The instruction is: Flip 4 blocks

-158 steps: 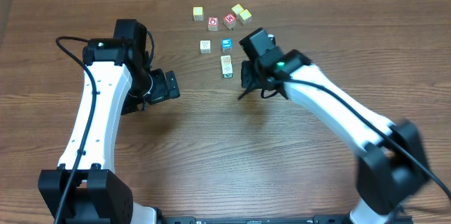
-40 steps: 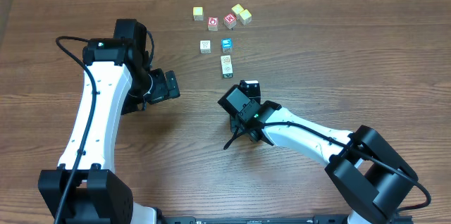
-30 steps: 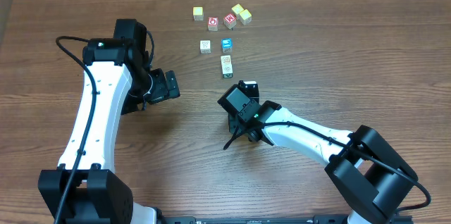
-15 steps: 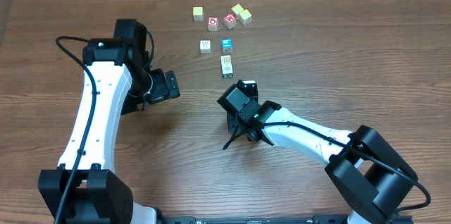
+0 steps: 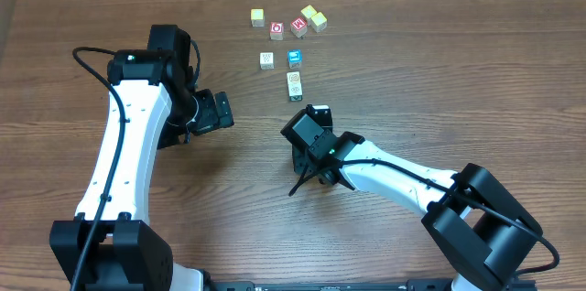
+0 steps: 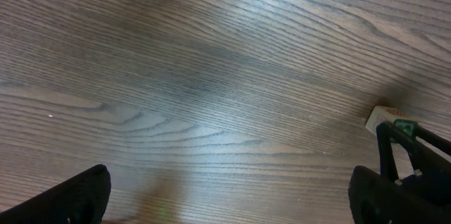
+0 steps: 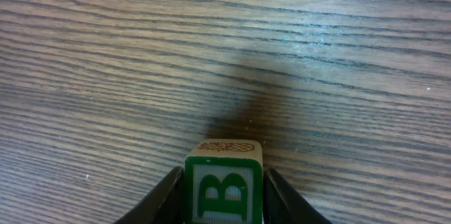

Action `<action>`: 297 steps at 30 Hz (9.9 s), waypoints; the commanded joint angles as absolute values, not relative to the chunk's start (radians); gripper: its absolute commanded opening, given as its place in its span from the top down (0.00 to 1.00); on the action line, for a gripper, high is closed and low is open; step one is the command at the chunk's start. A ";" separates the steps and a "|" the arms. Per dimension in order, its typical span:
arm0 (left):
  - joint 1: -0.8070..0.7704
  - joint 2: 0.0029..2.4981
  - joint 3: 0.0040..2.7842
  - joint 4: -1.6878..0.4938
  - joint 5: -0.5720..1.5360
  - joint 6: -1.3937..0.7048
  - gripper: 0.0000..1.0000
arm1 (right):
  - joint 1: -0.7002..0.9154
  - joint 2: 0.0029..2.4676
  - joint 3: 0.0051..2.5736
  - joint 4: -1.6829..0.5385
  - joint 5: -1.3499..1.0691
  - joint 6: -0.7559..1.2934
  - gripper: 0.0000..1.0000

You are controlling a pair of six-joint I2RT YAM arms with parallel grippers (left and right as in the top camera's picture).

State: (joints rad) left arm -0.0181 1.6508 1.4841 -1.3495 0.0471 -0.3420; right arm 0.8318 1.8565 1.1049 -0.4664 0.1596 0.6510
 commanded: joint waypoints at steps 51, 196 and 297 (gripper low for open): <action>-0.020 1.642 1.506 -1.349 0.037 -0.360 0.00 | 0.676 1.851 1.521 -0.724 0.069 0.362 0.11; -0.020 1.642 1.506 -1.349 0.036 -0.360 0.00 | 0.685 1.702 0.968 -0.599 0.023 0.936 0.96; -0.020 1.642 1.506 -1.349 0.037 -0.360 0.00 | 0.798 1.719 0.968 -0.480 0.127 0.968 0.96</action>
